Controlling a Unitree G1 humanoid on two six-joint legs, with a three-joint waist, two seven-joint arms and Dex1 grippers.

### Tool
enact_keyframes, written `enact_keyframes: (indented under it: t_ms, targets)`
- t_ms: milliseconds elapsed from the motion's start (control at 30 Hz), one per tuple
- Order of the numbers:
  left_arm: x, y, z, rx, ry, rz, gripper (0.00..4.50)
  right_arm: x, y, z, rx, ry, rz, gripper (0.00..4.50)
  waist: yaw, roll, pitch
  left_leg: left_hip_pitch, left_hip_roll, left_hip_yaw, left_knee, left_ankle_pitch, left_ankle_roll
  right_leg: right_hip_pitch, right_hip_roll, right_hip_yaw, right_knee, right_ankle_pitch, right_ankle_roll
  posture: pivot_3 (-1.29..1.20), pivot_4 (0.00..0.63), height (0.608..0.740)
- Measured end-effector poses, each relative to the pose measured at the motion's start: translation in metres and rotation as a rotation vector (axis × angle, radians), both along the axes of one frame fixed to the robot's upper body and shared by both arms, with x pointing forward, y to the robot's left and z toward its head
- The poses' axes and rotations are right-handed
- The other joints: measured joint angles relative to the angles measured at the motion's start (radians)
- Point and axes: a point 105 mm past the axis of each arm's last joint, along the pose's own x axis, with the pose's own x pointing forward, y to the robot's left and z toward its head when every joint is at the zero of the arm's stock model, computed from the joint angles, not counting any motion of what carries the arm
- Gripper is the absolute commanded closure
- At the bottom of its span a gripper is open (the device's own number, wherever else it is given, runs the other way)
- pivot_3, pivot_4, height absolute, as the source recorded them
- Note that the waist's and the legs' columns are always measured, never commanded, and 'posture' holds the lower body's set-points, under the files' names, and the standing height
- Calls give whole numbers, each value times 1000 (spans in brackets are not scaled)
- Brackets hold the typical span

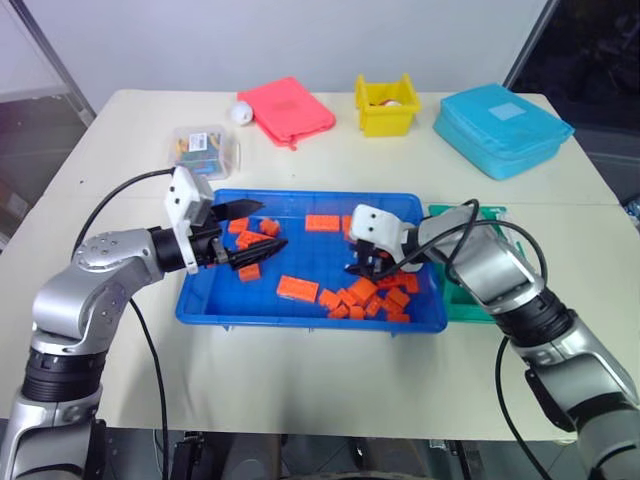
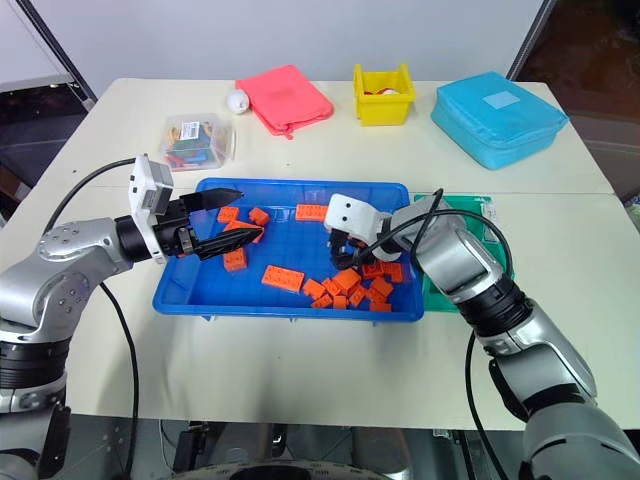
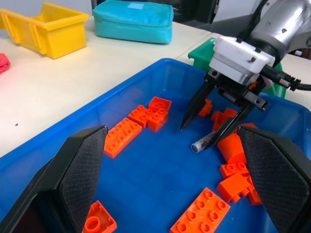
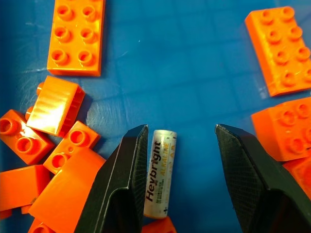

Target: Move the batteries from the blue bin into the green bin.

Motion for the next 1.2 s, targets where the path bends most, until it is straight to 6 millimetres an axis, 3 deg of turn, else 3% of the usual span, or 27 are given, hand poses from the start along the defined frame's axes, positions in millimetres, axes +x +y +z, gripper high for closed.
enact_keyframes:
  t_ms: [267, 367, 467, 767, 833, 900, 967, 1033, 1100, 1200]
  targets:
    - [0, 0, 0, 0, 0, 2, 0, -1, -8, -12, -11, 39, -22, 2274, 0, 0, 0, 0, 0, 0, 0, 0, 0, 0, 0, 0, 0, 0, 0, 0, 150, 740]
    - [1, 0, 0, -2, 0, 5, 0, -1, -10, -14, -13, 46, -23, 3155, 0, 0, 0, 0, 0, 0, 0, 0, 0, 0, 0, 0, 0, 0, 0, 0, 150, 740]
    - [1, 0, 0, -8, 0, 9, 0, -1, -10, -14, -12, 49, -15, 4493, 0, 0, 0, 0, 0, 0, 0, 0, 0, 1, 0, 0, 0, 0, 0, 0, 150, 740]
    - [1, -1, 0, -8, -2, 7, 0, 4, -8, -9, -7, 38, -19, 4495, 0, 0, 0, 1, 0, 0, 0, 0, 0, 1, 0, 0, 0, 0, 0, 0, 150, 740]
    - [0, -3, 2, -7, -5, -21, 0, 13, -9, 8, 9, 8, -49, 4495, 0, 0, 0, 0, 0, 0, 0, 0, 0, 0, 0, 0, 0, 0, 0, 0, 150, 740]
    - [-2, -7, 3, -2, -8, -55, 0, 23, -16, 38, 36, -62, -84, 4495, 0, 0, 0, 0, 0, 0, 0, 0, 0, 0, 0, 0, 0, 0, 0, 0, 150, 740]
    - [-3, -12, 8, 3, -22, -96, 0, 31, -38, 85, 44, -179, -142, 4495, 7, 0, 0, 0, 0, -1, 0, 0, 0, 1, 0, -1, -1, 0, 0, 0, 150, 740]
    - [-3, -16, 10, 5, -28, -121, 0, 31, -60, 111, 41, -243, -193, 4495, 13, 0, 0, 0, -1, -1, 0, 0, 0, 1, -1, -1, -2, 0, 0, 0, 150, 740]
    - [1, -23, 14, -11, -41, -156, 0, 28, -85, 122, 4, -271, -251, 4495, 20, 0, 0, 0, -1, 0, 0, -1, 1, 1, -1, -1, -3, 0, 0, 0, 150, 740]
    - [5, -36, 16, -26, -48, -211, 0, 17, -115, 110, -58, -226, -320, 4495, 26, 0, 0, -1, -1, 1, 0, -1, 2, 1, -1, -1, -3, 0, 0, 0, 150, 740]
